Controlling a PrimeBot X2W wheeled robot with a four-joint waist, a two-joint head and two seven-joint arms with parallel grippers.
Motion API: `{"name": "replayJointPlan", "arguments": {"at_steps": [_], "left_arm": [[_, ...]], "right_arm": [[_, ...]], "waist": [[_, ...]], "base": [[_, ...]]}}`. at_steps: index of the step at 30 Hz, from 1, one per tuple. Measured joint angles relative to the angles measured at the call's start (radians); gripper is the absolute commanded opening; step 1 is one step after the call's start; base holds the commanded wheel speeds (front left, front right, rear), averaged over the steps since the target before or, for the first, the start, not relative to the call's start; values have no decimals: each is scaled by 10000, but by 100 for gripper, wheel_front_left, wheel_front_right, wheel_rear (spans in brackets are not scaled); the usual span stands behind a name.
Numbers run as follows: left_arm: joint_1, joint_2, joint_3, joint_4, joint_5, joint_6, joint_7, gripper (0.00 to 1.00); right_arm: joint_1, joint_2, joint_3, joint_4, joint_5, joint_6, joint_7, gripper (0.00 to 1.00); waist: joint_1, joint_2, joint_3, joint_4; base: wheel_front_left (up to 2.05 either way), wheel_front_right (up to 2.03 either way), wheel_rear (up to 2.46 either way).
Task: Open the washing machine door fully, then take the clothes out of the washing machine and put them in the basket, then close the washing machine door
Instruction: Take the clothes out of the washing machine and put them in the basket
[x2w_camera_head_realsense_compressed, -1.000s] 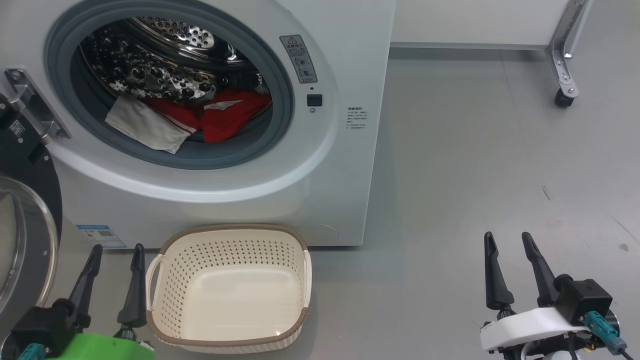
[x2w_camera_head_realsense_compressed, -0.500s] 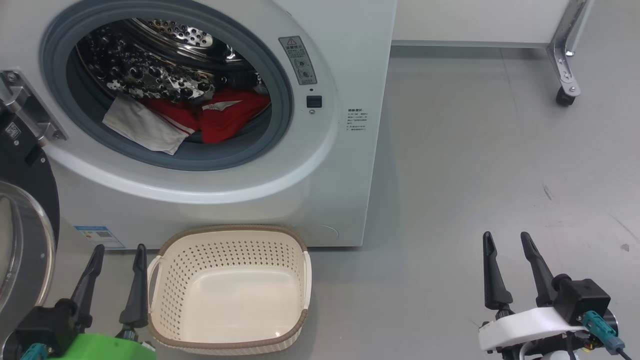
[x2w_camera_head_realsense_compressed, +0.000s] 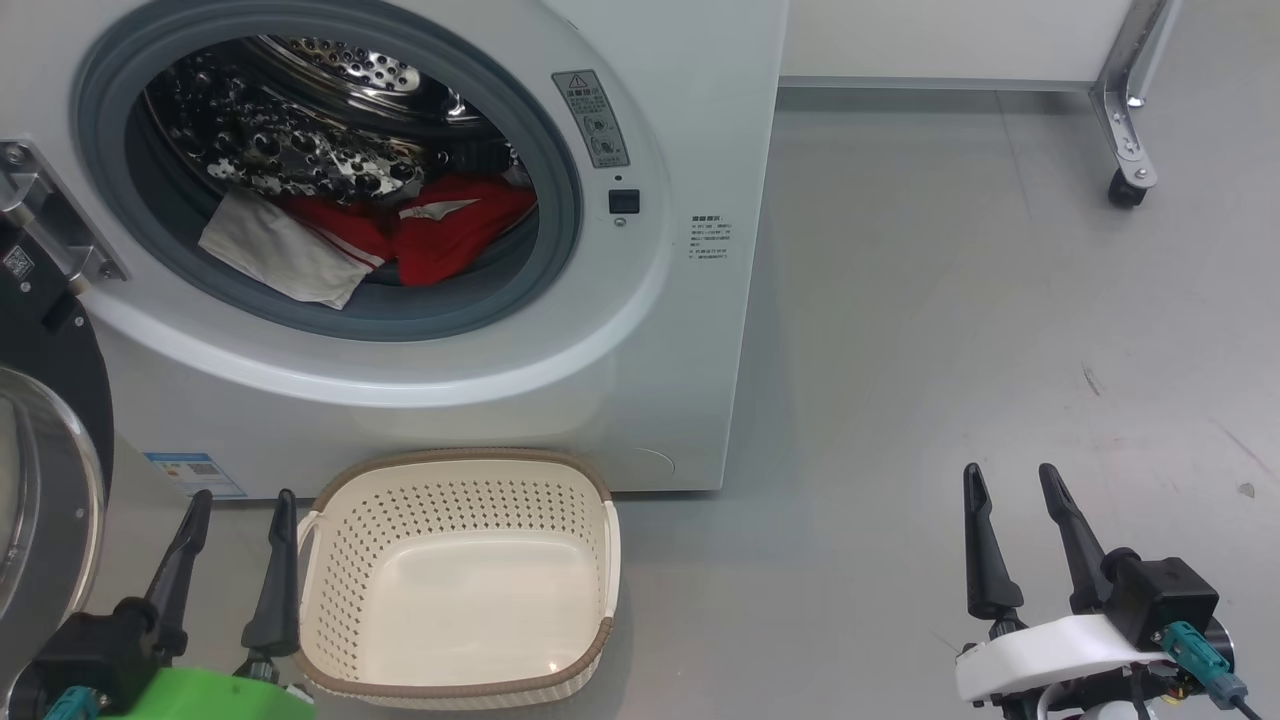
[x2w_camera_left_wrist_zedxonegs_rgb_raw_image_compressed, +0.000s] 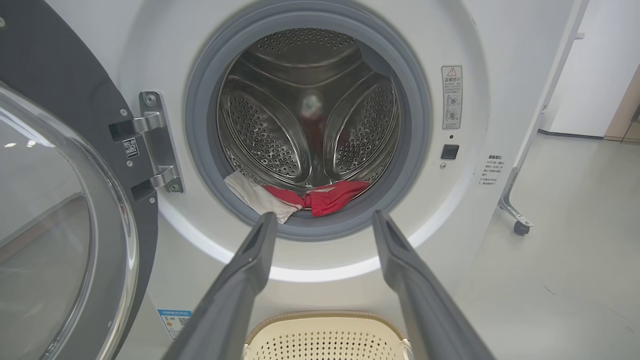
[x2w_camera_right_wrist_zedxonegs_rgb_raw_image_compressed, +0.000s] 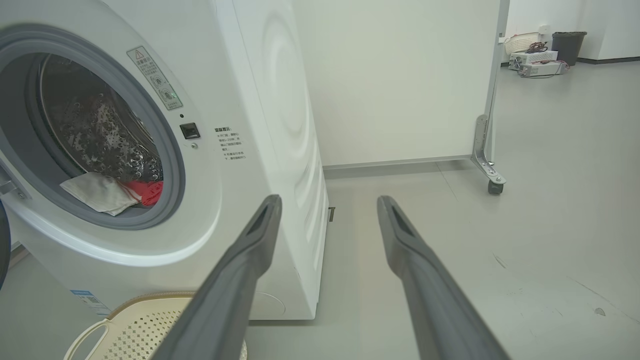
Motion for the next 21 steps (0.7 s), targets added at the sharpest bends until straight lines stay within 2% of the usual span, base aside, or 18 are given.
{"name": "replayJointPlan", "arguments": {"at_steps": [21], "left_arm": [[-5, 35, 6, -121, -2, 0, 0, 100]], "right_arm": [[-3, -2, 132, -157, -25, -113, 0, 100]], "waist": [[0, 0, 340, -38]], "base": [[0, 0, 0]]}}
